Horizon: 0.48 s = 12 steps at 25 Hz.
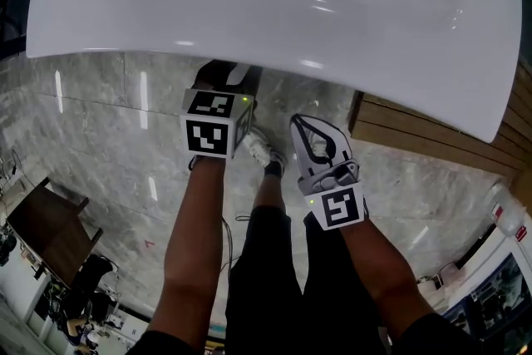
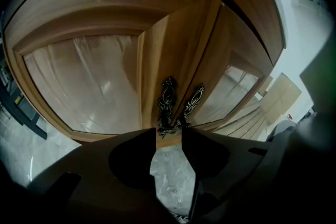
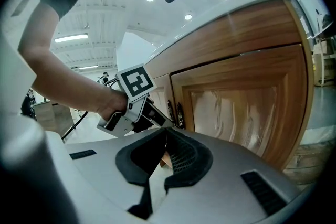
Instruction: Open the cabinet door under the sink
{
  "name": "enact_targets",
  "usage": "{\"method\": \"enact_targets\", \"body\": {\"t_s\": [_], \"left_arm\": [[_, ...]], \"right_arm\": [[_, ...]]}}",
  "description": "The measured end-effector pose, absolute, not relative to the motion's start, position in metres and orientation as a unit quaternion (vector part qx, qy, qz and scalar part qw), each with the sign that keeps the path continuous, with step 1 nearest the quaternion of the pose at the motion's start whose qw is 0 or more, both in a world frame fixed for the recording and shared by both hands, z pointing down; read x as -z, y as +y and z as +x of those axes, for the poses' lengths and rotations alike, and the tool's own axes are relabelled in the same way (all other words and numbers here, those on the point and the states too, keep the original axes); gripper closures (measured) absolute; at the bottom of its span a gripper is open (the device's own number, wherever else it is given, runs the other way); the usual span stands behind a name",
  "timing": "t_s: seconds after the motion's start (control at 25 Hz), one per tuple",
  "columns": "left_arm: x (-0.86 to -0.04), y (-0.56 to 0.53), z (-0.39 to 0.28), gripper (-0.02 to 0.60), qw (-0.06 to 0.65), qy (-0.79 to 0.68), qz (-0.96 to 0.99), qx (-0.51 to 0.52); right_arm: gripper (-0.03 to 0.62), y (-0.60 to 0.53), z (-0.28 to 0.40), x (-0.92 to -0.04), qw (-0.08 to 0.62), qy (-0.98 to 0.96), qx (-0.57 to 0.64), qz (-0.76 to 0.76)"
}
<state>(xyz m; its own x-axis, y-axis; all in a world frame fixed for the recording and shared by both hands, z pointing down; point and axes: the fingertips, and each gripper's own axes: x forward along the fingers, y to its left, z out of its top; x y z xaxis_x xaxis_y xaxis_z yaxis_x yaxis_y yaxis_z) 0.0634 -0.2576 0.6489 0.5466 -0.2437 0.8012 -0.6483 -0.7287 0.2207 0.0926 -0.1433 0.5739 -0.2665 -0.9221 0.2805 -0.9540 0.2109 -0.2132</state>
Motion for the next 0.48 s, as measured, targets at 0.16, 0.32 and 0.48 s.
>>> {"method": "enact_targets", "body": {"t_s": [0.16,0.32,0.48], "left_arm": [[-0.6509,-0.2622,0.0638,0.423,0.252,-0.259,0.839,-0.407],[-0.653,-0.2655,0.064,0.439,0.253,-0.251,0.836,-0.417],[-0.6558,-0.2654,0.0643,0.442,0.255,-0.242,0.833,-0.428]], "right_arm": [[0.572,-0.1435,0.0941,-0.5733,0.04,-0.772,-0.178,0.609],[0.572,-0.1426,0.0925,-0.5752,0.043,-0.772,-0.182,0.608],[0.572,-0.1413,0.0933,-0.5763,0.043,-0.77,-0.185,0.609]]}}
